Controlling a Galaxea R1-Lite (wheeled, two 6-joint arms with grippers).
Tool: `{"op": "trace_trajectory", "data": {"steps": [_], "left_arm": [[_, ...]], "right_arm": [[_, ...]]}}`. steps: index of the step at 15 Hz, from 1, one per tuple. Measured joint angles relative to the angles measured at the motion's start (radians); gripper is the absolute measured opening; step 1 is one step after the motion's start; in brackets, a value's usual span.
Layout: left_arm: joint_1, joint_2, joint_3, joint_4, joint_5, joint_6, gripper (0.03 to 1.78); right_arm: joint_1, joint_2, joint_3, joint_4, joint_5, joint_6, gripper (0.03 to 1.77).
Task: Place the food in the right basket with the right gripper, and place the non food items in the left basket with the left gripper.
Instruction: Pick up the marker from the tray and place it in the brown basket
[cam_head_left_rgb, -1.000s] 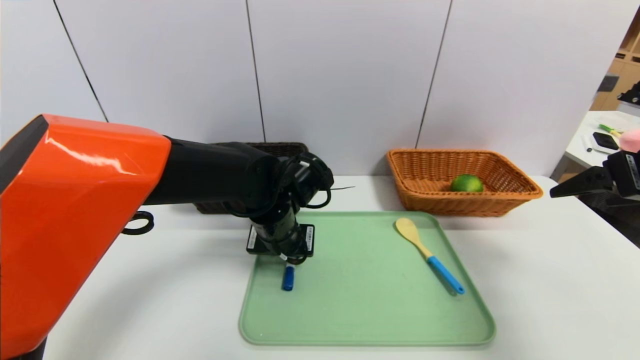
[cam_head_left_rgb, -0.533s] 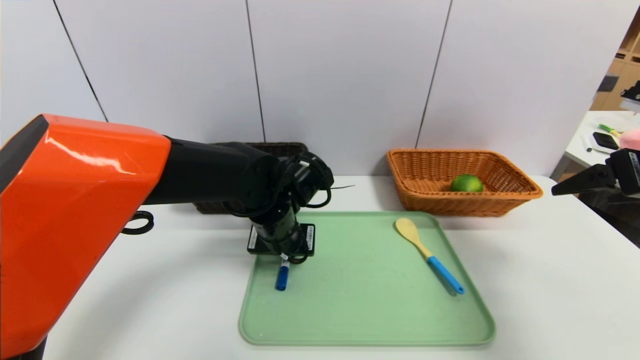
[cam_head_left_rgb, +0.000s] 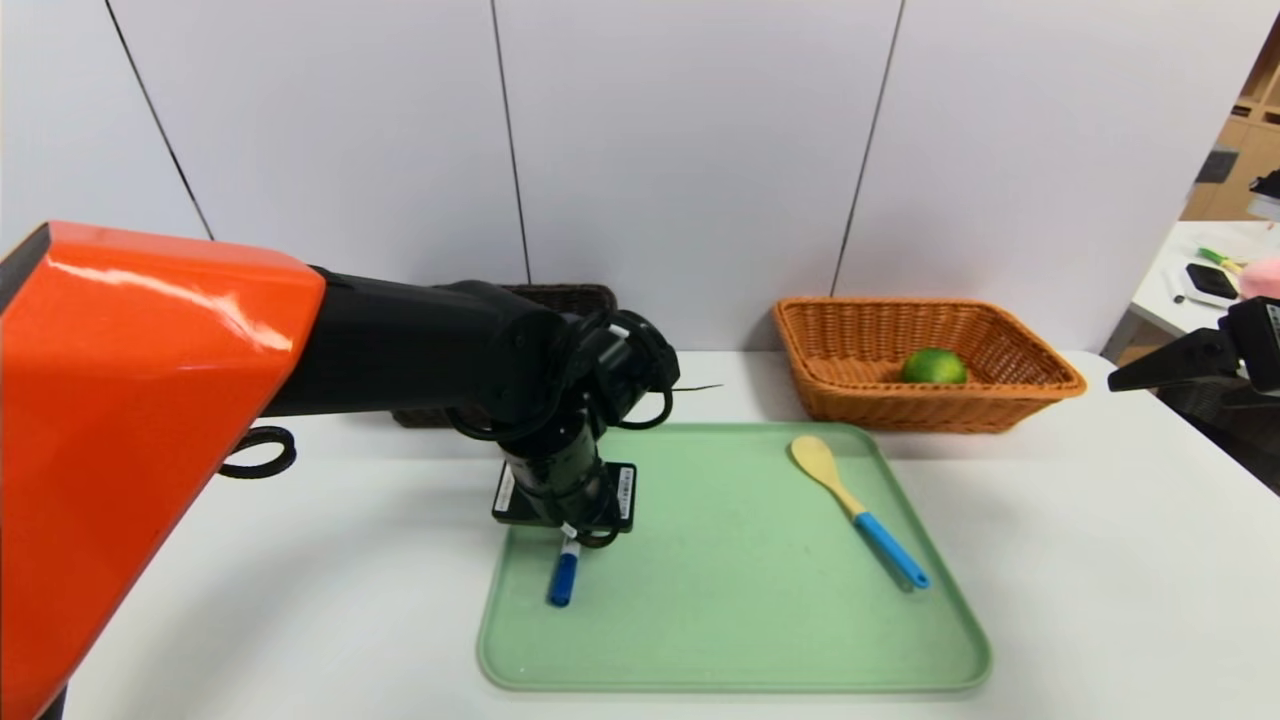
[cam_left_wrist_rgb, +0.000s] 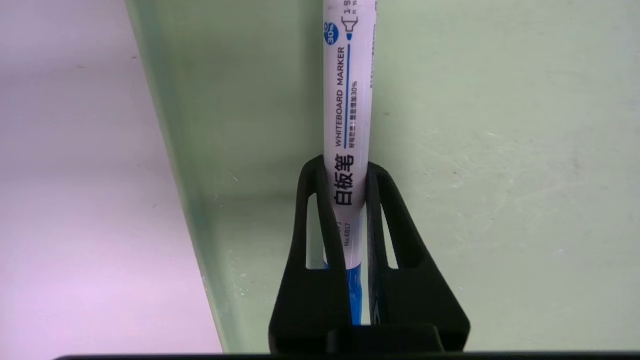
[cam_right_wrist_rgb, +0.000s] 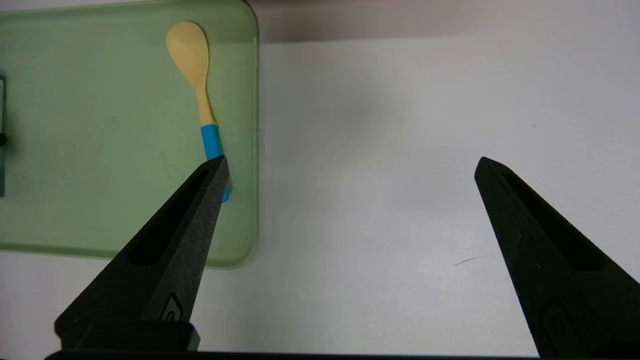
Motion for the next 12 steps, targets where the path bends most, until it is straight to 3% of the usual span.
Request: {"op": "trace_trajectory", "data": {"steps": [6, 9, 12], "left_arm": [[-0.103, -0.098, -0.025, 0.007, 0.026, 0.005, 0.16], [-0.161, -0.168, -0.091, 0.029, 0.087, 0.029, 0.16], [-0.170, -0.203, -0.195, 0.004, 0.213, 0.093, 0.16]], "right_arm": [[-0.001, -0.018, 0.021, 0.001, 0.001, 0.002, 1.70], [-0.002, -0.028, 0.035, 0.002, 0.003, 0.001, 1.70], [0.000, -0.037, 0.039, 0.001, 0.004, 0.001, 1.70]]}}
